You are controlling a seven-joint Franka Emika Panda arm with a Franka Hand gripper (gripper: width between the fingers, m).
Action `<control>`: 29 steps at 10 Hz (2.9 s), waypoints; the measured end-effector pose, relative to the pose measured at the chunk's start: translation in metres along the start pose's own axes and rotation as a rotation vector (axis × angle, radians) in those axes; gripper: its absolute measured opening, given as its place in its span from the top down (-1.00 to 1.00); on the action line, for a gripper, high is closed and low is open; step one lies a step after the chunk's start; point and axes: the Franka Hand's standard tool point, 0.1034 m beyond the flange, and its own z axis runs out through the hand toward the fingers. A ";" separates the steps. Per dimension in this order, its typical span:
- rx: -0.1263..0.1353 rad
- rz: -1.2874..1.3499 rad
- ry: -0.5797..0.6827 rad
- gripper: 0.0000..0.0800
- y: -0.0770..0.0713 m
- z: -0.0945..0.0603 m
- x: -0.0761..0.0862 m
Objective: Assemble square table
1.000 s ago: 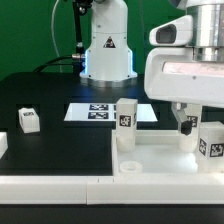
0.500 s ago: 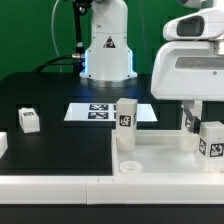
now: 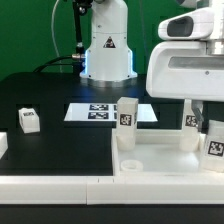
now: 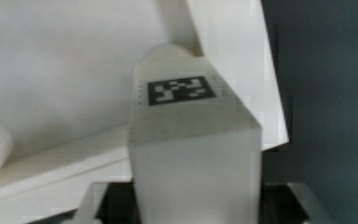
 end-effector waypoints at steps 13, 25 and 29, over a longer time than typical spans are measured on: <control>0.004 1.489 -0.140 0.28 0.018 0.002 -0.004; 0.086 1.475 -0.122 -0.61 0.052 -0.035 0.008; 0.081 1.468 -0.122 -0.62 0.051 -0.033 0.006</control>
Offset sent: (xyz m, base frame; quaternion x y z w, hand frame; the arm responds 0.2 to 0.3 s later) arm -0.0017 -0.0082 -0.0053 -0.0288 -0.0246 0.3653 0.9301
